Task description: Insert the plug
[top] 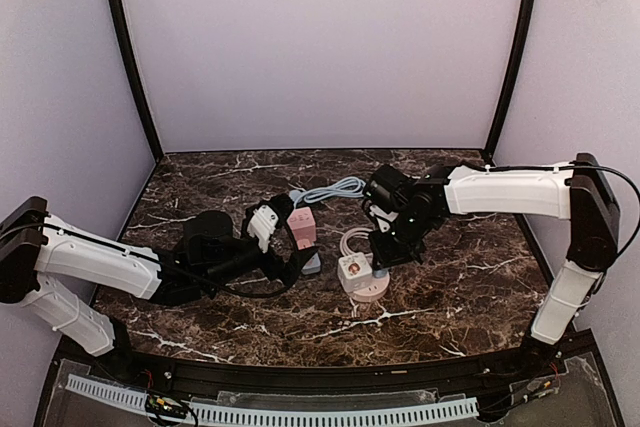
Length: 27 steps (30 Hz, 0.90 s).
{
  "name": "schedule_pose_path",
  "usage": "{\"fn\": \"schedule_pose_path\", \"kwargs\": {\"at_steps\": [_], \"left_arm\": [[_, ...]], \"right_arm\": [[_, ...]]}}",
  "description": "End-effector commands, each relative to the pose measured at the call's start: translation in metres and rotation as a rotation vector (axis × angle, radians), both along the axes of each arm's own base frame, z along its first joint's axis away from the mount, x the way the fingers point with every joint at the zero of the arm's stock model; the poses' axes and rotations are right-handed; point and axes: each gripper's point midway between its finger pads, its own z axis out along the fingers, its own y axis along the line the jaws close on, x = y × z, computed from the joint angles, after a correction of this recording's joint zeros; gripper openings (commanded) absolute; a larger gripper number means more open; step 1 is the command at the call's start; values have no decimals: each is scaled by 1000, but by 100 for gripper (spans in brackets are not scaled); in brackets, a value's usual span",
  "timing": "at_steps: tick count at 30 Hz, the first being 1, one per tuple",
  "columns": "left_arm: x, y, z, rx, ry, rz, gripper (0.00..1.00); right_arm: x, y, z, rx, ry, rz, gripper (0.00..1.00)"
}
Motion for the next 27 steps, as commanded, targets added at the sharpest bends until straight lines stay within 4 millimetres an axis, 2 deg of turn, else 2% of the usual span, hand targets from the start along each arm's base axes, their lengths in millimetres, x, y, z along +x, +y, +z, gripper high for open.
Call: {"fn": "schedule_pose_path", "kwargs": {"at_steps": [1, 27], "left_arm": [[-2, 3, -1, 10, 3, -10, 99], [-2, 5, 0, 18, -3, -4, 99]], "right_arm": [[-4, -14, -3, -46, 25, -9, 0], [-5, -22, -33, -194, 11, -19, 0]]}}
